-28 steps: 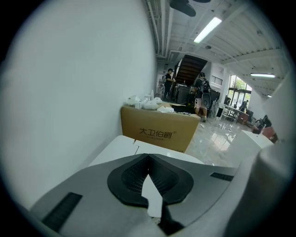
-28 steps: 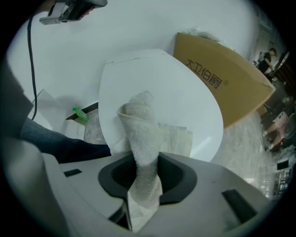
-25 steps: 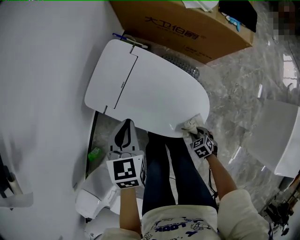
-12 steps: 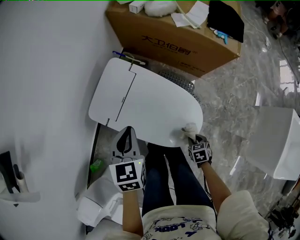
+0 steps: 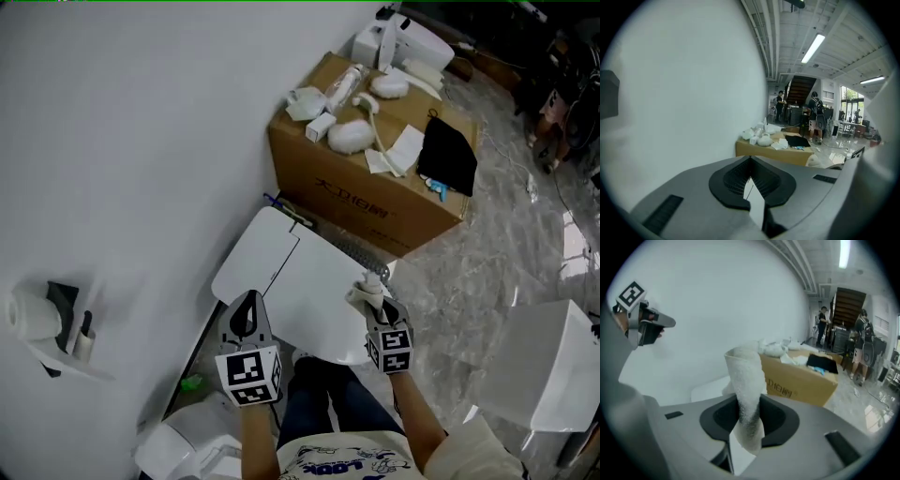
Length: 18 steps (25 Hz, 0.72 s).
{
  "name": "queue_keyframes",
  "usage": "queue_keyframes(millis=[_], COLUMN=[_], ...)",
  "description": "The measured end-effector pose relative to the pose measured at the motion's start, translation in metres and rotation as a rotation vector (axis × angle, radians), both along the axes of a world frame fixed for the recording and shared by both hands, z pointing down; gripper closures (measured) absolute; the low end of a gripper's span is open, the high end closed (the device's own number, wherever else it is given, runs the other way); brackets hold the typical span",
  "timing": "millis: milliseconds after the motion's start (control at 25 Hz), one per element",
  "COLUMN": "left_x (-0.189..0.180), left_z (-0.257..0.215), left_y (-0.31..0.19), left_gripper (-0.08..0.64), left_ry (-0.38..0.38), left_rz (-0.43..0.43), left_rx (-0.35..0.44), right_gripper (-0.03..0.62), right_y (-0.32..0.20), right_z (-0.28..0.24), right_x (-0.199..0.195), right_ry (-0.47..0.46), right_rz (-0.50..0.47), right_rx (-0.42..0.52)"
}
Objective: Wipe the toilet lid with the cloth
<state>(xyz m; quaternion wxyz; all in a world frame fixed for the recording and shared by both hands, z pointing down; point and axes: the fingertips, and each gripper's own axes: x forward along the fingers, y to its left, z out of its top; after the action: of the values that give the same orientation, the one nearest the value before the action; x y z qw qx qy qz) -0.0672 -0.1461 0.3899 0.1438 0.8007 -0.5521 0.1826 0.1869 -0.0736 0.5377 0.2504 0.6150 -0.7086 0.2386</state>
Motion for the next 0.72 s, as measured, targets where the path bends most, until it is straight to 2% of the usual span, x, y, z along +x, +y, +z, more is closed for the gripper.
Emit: queue_keyframes(millis=[120, 280, 480, 720], left_x=[-0.009, -0.024, -0.047, -0.072], left_z=[-0.053, -0.115, -0.173, -0.223], left_y=[-0.011, -0.015, -0.013, -0.005], left_gripper=[0.557, 0.557, 0.557, 0.557], left_ry=[0.021, 0.022, 0.003, -0.014], left_rz=[-0.043, -0.083, -0.149, -0.210], left_rx=[0.092, 0.192, 0.290, 0.393], right_gripper=[0.491, 0.491, 0.491, 0.491], right_y=[-0.046, -0.080, -0.102, -0.110], right_z=[-0.080, -0.174, -0.262, -0.339], right_x=[-0.020, -0.045, -0.072, -0.101], right_ry=[-0.019, -0.056, -0.090, -0.175], right_rz=[-0.043, -0.083, -0.138, -0.148], right_rx=[0.158, 0.312, 0.455, 0.603])
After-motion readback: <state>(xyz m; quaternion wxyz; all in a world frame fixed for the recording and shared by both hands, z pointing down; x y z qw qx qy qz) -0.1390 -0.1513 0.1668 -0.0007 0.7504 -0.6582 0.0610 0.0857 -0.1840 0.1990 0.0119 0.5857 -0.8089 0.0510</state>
